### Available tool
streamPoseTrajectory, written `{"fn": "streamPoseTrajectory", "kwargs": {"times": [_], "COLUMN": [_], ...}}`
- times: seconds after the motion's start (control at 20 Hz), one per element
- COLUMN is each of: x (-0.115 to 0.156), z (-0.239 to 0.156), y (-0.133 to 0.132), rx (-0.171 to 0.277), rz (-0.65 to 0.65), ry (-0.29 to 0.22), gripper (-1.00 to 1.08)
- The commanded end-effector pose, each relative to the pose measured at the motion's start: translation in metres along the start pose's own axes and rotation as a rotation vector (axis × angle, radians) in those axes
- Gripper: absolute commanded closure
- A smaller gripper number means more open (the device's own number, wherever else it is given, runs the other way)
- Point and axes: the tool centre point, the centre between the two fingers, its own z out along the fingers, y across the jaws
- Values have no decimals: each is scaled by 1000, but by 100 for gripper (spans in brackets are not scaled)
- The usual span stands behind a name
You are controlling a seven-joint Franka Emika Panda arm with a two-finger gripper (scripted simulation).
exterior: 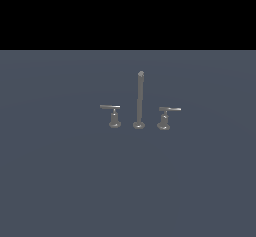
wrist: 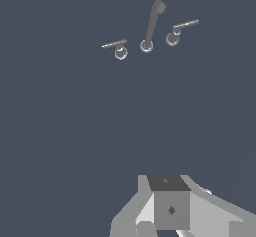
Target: Turn on the faucet by rotating a designated handle.
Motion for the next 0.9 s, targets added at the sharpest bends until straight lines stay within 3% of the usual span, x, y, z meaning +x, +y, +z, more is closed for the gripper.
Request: {"fn": "streamPoseTrajectory", "kwargs": {"times": [0.0,0.85], "x": [7,69], "z": [14,107], "y": [-11,-72], "rx": [0,2], "rz": [57,421], "ry": [1,5], "gripper": [108,108]}}
